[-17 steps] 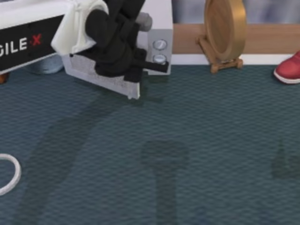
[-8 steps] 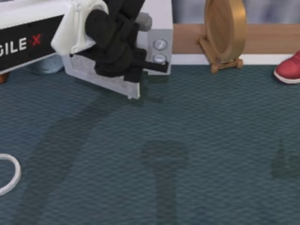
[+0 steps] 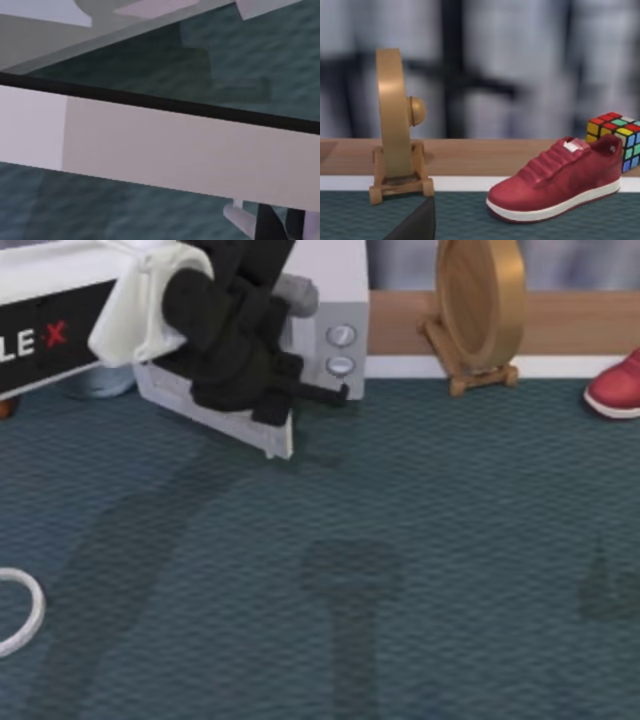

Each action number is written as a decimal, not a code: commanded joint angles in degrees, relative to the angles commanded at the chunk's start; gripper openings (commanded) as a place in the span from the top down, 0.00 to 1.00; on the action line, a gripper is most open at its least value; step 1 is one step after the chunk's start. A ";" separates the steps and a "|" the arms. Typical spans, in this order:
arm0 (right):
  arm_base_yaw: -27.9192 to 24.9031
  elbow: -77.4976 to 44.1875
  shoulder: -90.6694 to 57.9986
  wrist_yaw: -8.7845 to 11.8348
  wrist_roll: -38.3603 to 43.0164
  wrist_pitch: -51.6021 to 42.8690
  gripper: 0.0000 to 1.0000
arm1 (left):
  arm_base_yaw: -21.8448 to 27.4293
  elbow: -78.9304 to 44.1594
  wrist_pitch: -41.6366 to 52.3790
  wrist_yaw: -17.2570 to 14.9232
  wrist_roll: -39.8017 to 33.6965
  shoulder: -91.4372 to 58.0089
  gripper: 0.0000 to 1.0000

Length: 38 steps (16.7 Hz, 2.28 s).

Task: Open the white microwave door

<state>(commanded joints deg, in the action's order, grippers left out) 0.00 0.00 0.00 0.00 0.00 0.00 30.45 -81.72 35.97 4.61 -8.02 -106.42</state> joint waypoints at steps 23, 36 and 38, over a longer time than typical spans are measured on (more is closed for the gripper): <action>0.00 0.00 0.00 0.00 0.00 0.00 0.00 | -0.99 2.51 -1.13 -1.80 3.42 2.38 1.00; 0.00 0.00 0.00 0.00 0.00 0.00 0.00 | -3.27 7.43 -1.73 -6.01 10.64 5.87 1.00; 0.00 0.00 0.00 0.00 0.00 0.00 0.00 | -3.58 7.70 -2.12 -6.56 11.56 6.63 1.00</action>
<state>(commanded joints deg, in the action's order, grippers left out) 0.00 0.00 0.00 0.00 0.00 0.00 26.87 -74.02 33.86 -1.95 3.54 -99.79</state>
